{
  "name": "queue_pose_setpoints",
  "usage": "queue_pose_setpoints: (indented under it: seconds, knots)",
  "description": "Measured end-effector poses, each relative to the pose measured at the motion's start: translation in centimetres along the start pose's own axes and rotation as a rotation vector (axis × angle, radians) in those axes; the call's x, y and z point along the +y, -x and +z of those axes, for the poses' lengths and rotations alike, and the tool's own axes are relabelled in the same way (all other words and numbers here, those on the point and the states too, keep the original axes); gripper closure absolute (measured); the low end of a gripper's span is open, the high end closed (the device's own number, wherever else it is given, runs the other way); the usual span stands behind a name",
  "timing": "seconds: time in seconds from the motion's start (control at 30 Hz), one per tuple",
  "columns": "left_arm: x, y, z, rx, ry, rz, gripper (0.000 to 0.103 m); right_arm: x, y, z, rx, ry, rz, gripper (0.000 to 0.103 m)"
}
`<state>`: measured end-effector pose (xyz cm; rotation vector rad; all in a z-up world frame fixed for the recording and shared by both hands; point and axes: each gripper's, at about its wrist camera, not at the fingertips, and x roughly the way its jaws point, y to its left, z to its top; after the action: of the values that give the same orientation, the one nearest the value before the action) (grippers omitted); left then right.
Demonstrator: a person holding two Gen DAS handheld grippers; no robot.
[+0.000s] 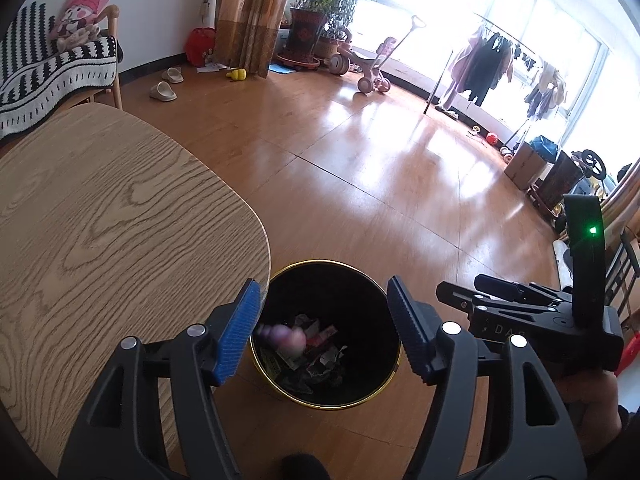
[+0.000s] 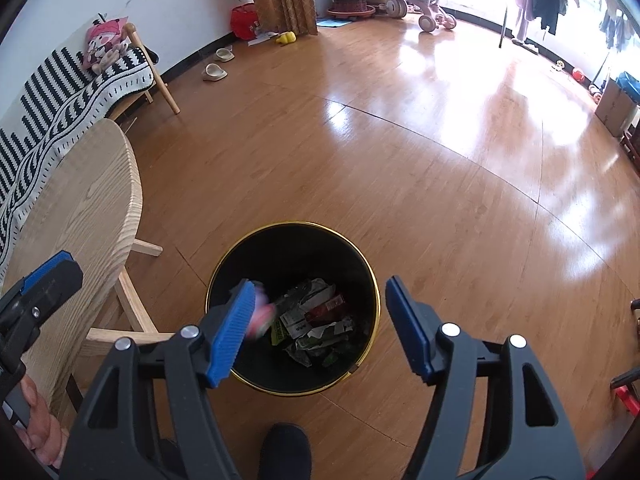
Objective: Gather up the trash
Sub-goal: 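Carry the toy and tray over the black bin and open both tools to drop them, then move both tools back over the table toward the remaining wrappers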
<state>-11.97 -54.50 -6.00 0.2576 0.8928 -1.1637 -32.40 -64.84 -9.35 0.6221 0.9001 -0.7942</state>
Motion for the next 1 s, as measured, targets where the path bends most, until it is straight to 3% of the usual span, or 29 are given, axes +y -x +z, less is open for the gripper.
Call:
queue_pose_setpoints:
  seconds: [0.2,0.47,0.73,0.87,1.0]
  knots:
    - [1.1,1.2,0.0,-0.012,0.005,0.013,0.037,1.0,0.3,0.5,-0.007,0.022,0.019,0.037]
    - [6.5,6.9,-0.4,-0.093,0.069,0.132,0.012,8.1,1.8,1.3,-0.059,0.134,0.079,0.03]
    - [20.5,16.5,-2.9,-0.166,0.325,0.37,0.01,22.7,3.2,0.8,-0.101,0.321,0.235,0.023]
    - [29.1,22.7,-6.0,-0.193,0.486,0.536,0.01,32.1,2.9,-0.8,-0.08,0.445,0.315,0.023]
    - [36.2,28.2,-10.3,-0.211,0.636,0.645,0.01,42.5,2.9,-3.9,-0.071,0.604,0.388,0.023]
